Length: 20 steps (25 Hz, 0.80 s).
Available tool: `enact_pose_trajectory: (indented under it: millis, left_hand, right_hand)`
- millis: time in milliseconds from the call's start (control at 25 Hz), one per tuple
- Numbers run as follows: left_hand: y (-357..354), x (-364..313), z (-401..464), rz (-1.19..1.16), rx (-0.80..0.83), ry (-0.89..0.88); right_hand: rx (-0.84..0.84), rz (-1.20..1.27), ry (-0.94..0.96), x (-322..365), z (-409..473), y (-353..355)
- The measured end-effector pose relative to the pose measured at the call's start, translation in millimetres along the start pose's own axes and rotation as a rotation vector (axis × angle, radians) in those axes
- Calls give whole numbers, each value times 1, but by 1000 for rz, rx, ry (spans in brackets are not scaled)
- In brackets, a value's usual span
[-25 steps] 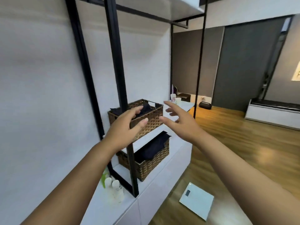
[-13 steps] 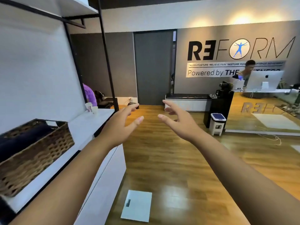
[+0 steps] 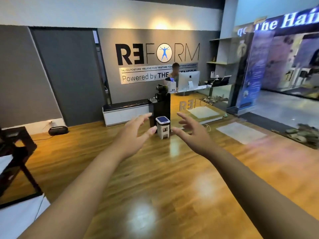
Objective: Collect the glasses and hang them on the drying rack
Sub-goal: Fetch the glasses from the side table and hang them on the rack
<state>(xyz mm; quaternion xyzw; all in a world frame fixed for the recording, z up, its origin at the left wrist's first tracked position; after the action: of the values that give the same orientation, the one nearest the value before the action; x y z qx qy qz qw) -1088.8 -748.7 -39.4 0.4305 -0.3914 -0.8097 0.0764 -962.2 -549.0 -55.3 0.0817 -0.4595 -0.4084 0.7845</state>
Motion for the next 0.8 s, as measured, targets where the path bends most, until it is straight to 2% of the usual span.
enact_pose_trajectory:
  millis: [240, 600, 800]
  left_hand:
    - [-66, -47, 105, -70, 181, -239]
    - [-220, -154, 186, -164, 428, -510]
    - [-312, -218, 246, -175, 538, -581]
  right_hand:
    - [-231, -146, -144, -45, 12, 62]
    - [-520, -331, -361, -138, -17, 184]
    - [-586, -411, -420, -204, -16, 264]
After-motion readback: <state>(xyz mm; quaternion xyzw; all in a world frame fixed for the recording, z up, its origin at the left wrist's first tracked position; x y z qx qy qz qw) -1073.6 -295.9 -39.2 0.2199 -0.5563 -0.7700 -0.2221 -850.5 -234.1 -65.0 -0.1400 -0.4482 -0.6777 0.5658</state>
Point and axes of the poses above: each hand's wrist, its own z-axis towards the middle knuckle, its own y-axis out of the back of the hand, x = y × z, the point moved 5 cm from there along z, towards the middle knuckle, and after that the axes turned 13 degrees about y, right-handed, at the moved point
